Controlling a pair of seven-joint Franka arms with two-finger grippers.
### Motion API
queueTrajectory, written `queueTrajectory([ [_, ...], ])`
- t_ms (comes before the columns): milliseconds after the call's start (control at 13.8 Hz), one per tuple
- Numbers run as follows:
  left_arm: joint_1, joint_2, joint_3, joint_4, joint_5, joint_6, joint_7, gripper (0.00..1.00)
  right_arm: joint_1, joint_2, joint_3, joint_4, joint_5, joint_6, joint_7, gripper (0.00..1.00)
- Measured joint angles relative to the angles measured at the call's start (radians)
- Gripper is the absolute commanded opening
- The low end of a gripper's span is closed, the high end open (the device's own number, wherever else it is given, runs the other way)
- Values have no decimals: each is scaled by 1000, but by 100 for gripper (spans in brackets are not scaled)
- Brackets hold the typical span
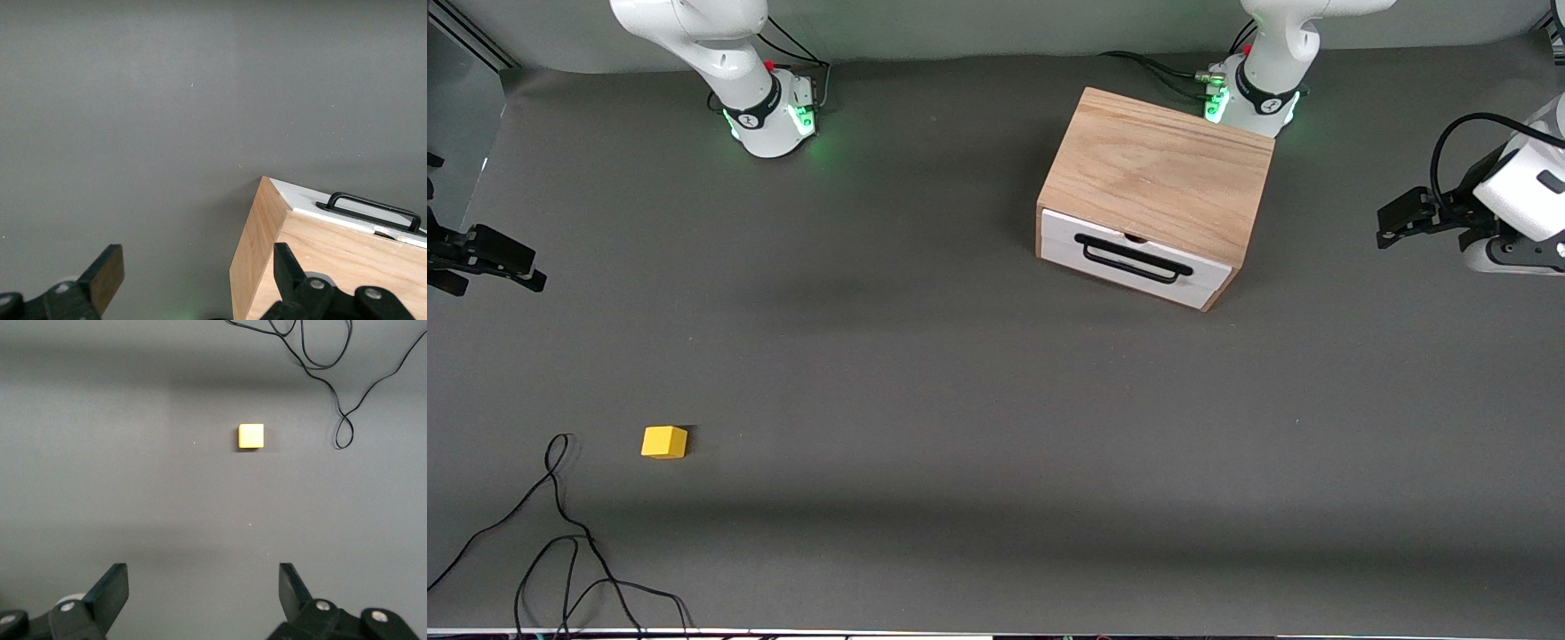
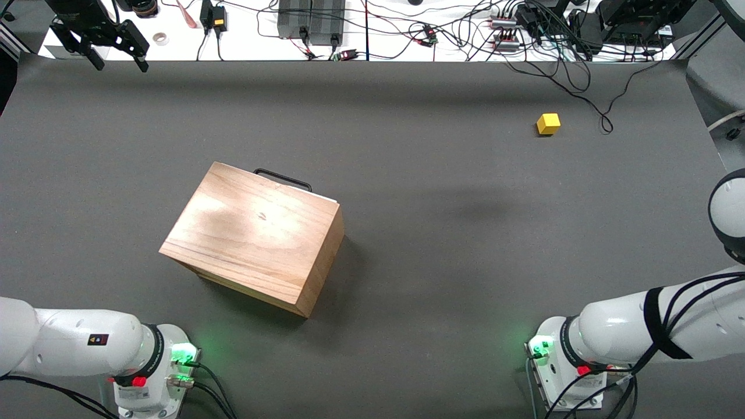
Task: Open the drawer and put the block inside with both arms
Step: 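Move the left gripper toward the drawer handle of the wooden box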
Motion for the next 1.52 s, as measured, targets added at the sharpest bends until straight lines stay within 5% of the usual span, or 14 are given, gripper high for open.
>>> queueTrajectory([
  [1012,0,0,-6,4,0,-1,-6,100,0,0,0,-1,0,-1,0,100],
  [1518,-10,0,-99,4,-3,-2,-352,100,0,6,0,-16,0,-5,0,100],
])
